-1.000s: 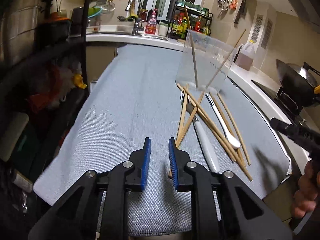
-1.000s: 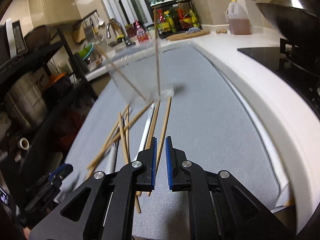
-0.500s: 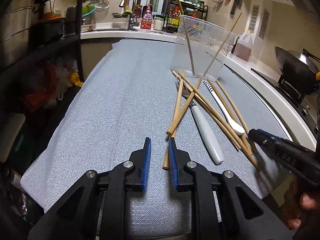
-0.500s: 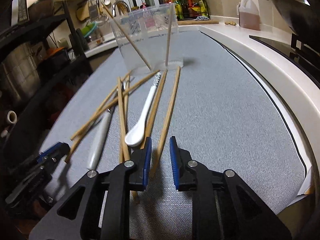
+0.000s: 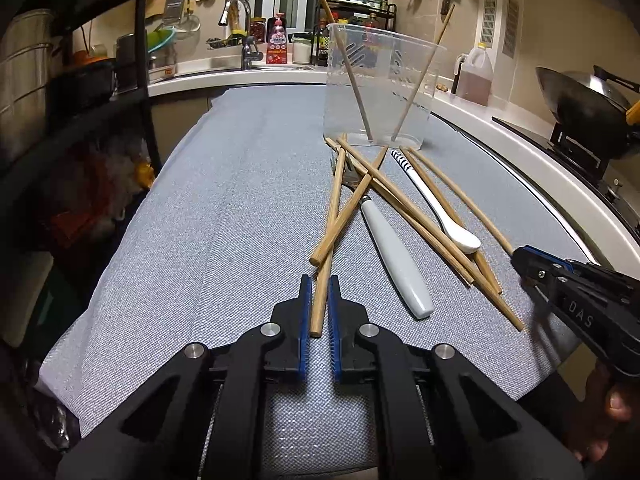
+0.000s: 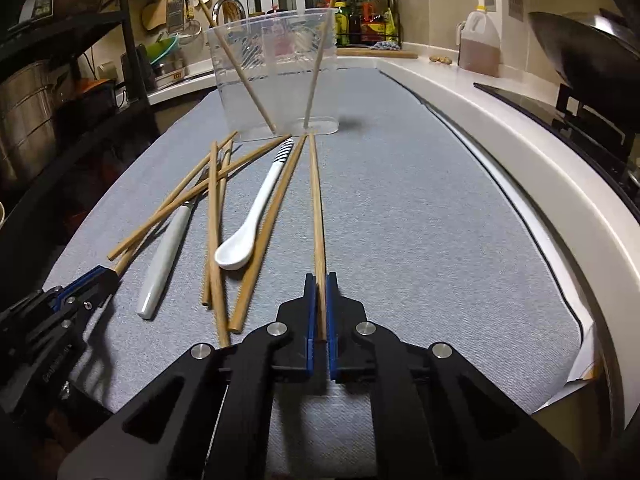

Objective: Organize utensils
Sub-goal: 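Close the left gripper on a chopstick while the right gripper grasps another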

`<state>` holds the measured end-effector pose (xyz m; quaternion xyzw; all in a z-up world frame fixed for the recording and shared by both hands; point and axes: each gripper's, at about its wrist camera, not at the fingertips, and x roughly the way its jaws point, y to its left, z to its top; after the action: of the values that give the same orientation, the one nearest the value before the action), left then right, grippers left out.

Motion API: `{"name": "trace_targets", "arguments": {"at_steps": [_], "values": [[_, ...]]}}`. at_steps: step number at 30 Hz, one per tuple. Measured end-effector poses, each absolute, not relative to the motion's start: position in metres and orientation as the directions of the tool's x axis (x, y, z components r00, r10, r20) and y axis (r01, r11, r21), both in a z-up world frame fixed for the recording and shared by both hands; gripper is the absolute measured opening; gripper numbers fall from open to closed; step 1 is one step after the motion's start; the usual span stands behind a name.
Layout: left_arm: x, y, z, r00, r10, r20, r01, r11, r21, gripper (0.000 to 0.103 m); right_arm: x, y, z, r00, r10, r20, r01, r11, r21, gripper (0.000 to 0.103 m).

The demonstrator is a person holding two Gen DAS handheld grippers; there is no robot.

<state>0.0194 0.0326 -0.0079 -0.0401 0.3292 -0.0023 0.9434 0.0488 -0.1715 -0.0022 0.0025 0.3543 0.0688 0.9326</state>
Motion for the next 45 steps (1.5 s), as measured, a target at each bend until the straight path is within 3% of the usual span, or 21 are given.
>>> {"name": "trace_targets", "arguments": {"at_steps": [10, 45], "values": [[0.014, 0.048, -0.009, 0.777, 0.041, -0.628, -0.107, 0.992, -0.068, 0.009, 0.042, -0.196, -0.006, 0.765, 0.103, -0.635, -0.079, 0.995, 0.066, 0.005], [0.025, 0.053, -0.012, 0.791, 0.074, -0.608, -0.133, 0.99, -0.052, 0.006, 0.037, -0.195, -0.008, 0.784, 0.097, -0.613, -0.08, 0.995, 0.056, 0.005]]}}
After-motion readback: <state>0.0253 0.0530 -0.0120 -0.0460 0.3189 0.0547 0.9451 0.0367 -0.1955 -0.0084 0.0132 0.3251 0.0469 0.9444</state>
